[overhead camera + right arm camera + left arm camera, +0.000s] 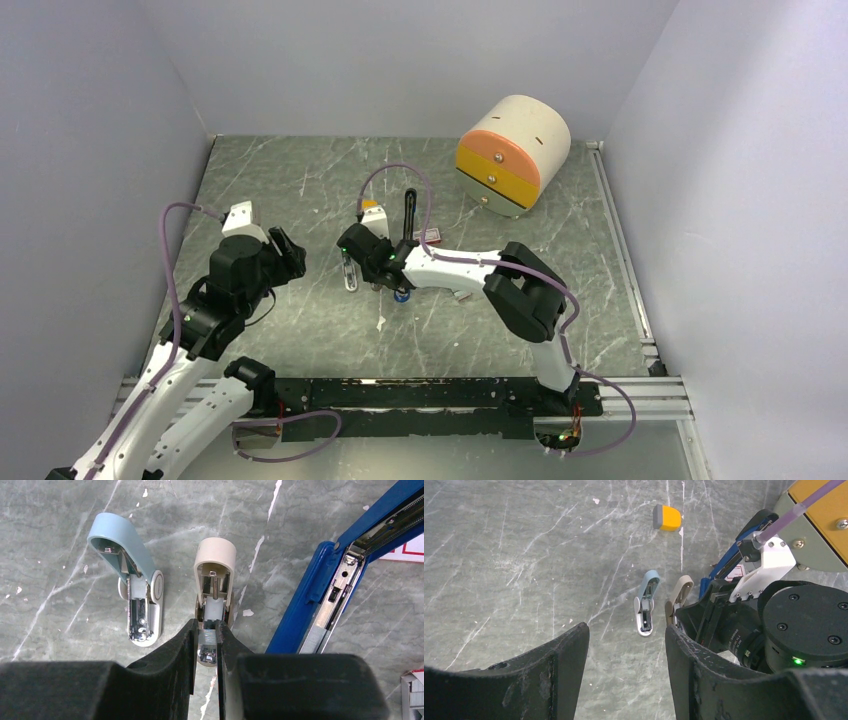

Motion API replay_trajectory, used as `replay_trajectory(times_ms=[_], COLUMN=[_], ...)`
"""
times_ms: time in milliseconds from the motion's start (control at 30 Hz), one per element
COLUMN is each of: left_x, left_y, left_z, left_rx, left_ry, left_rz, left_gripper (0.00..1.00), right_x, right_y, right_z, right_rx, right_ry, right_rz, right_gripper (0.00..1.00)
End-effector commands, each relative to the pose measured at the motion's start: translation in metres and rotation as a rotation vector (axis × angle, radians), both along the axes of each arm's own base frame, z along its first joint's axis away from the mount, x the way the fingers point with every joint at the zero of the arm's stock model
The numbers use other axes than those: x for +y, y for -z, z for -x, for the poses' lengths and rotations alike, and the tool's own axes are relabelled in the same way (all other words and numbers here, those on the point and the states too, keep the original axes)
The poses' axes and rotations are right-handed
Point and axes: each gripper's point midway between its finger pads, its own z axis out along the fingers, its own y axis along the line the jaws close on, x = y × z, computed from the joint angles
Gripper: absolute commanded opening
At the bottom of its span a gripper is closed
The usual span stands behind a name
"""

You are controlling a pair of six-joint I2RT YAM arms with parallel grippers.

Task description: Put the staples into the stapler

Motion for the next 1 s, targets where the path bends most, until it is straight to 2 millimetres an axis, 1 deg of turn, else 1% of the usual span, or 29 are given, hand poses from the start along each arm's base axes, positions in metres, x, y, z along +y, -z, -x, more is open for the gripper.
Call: replay_trajectory(times_ms=[0,400,500,633,833,967], left_x=[-0.003,-0.003,-0.004,-0.004,-0.004,-0.004], left_y=[-0.008,-0.006,-0.007,-0.007,-0.006,-0.006], left_z=[-0.002,-0.002,-0.002,-0.002,-0.002,-0.002], left_rx=[-0.021,-0.016,-0.016,-0.018,-0.015,-0.015], left_ry=[0.012,0.016,0.016,0.017,0.018,0.018], left_rz=[0.007,0.003,0.004,0.006,0.005,0.005], left_gripper=[0.62,0.62,0.62,0.62,0.62,0.62], right_x=[-0.001,-0.004,-0.007,-0.006,-0.004,-0.006], right_y=[0.010,0.019,0.019,0.014,-0.002,-0.004], right_z=[-0.004,-0.001,-0.001,-0.002,-0.003,-0.003], right_rx=[-0.004,0.019,0.018,0.009,-0.011,-0.017], right_ry=[0.007,0.003,0.009,0.008,0.006,0.014], right_rz=[0.006,0.019,0.023,0.012,-0.026,-0.029], right_gripper=[0.20,0.20,0.20,0.20,0.20,0.20])
